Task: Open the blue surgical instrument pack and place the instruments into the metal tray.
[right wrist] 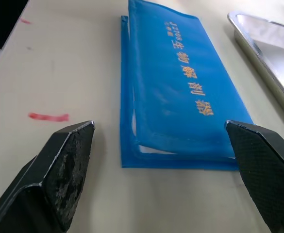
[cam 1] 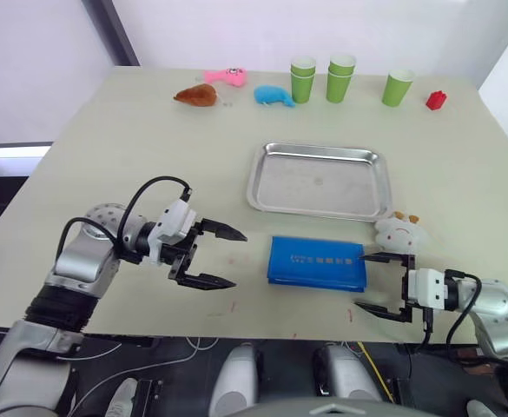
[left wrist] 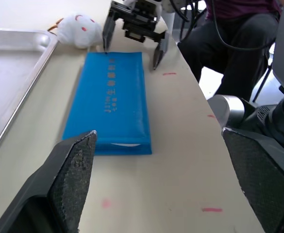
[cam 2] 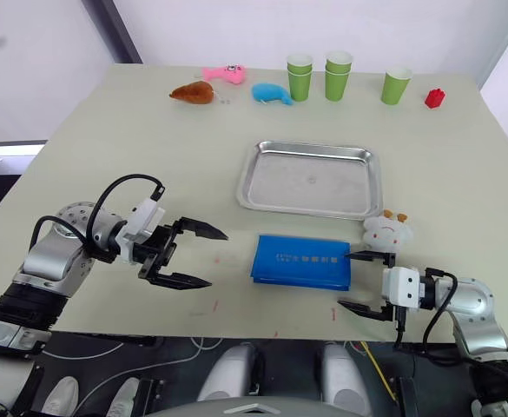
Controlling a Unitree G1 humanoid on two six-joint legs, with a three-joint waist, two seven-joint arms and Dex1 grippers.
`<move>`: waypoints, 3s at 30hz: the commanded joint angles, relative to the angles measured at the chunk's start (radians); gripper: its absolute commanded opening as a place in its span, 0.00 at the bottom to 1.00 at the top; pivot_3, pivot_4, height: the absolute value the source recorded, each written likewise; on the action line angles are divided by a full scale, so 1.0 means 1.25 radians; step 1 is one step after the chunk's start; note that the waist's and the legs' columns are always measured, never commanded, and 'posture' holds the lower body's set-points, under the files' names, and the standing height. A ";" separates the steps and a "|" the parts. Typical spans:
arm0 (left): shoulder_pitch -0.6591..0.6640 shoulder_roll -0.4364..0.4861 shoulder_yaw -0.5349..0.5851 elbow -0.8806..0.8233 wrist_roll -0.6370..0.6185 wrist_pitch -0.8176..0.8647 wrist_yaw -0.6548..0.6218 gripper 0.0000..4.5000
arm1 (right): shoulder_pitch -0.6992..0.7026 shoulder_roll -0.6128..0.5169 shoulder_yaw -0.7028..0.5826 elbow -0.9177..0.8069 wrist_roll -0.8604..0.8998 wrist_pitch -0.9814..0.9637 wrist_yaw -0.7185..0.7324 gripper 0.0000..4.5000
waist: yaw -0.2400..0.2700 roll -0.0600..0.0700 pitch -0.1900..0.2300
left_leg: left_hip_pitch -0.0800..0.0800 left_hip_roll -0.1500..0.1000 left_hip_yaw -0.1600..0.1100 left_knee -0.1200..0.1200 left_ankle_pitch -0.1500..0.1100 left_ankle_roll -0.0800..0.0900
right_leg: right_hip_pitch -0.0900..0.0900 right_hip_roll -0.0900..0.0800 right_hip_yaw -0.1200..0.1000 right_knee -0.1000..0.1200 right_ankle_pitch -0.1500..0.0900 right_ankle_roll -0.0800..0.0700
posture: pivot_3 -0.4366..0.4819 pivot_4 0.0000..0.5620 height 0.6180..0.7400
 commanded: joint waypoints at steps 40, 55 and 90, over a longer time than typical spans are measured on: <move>0.030 -0.044 0.078 -0.036 -0.010 -0.010 -0.025 1.00 | -0.200 -0.079 0.049 -0.175 0.442 0.850 0.110 0.03 | 0.002 0.001 0.001 | -0.001 0.000 -0.002 0.000 0.000 0.000 | 0.000 0.000 -0.001 0.000 0.000 0.000 | 0.48 0.27 1.00; -0.032 -0.209 0.064 0.116 0.076 -0.040 -0.011 1.00 | -0.288 -0.026 0.054 -0.052 0.362 0.847 0.182 0.03 | 0.001 0.001 0.001 | -0.002 0.000 -0.002 0.000 0.000 0.000 | -0.001 0.000 -0.002 -0.001 0.000 0.000 | 0.48 0.27 1.00; -0.007 -0.281 0.072 0.129 0.118 -0.035 0.000 0.00 | -0.081 -0.081 -0.239 -0.244 0.394 0.814 -0.002 0.99 | 0.001 0.001 0.001 | -0.003 -0.001 -0.007 0.000 0.000 0.000 | -0.001 -0.002 -0.003 0.000 0.000 0.000 | 0.48 0.27 1.00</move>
